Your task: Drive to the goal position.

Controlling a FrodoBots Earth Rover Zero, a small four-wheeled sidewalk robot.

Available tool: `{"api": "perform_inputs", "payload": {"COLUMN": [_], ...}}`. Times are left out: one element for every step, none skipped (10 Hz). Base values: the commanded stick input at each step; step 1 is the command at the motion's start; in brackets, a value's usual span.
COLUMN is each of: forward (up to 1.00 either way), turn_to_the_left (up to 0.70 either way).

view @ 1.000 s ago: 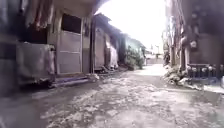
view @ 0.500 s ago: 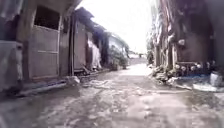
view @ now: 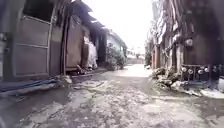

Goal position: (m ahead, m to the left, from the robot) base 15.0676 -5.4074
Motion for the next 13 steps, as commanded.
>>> {"api": "perform_inputs", "payload": {"forward": [0.7,0.7,0.7,0.7,0.7,0.7,0.7,0.7,0.7,0.7,0.7,0.7,0.7], "turn_to_the_left": [0.0,0.0,0.0,0.0,0.0,0.0,0.0,0.0,0.0,0.0,0.0,0.0,0.0]}}
